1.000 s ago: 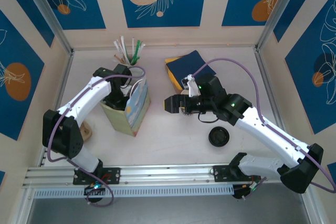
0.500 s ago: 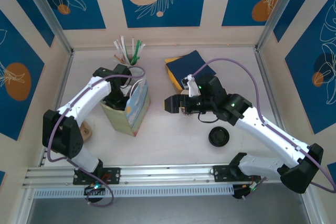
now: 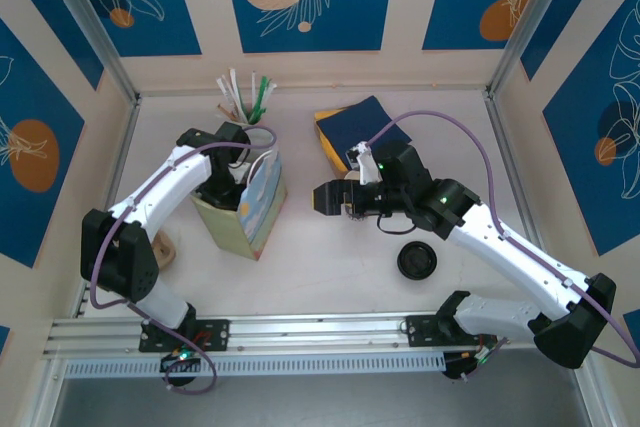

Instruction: Pack the takeout coffee

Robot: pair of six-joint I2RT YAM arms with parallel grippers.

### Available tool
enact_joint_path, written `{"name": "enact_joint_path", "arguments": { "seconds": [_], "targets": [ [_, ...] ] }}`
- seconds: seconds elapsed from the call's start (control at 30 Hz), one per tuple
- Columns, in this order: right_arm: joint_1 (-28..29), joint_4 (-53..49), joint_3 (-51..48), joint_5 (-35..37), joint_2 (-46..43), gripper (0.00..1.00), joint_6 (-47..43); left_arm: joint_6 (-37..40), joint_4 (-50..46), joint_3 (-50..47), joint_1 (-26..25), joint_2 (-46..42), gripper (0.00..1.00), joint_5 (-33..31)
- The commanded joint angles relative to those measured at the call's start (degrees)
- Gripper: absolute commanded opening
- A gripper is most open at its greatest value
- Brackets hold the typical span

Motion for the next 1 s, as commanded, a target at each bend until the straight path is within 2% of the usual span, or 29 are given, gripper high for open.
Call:
{"name": "enact_joint_path", "arguments": {
  "seconds": [0.0,0.97],
  "targets": [
    [0.39,0.02,-0.27,0.51,0.02,0.99,-0.29,0.69,1.11,-3.58,1.40,2.54,0.48,-2.16],
    [0.37,-0.25,-0.14,0.47,0.01,0.99,-0.56,0.98,3.46,-5.60,1.93,4.39,0.48,-1.80]
  ]
}}
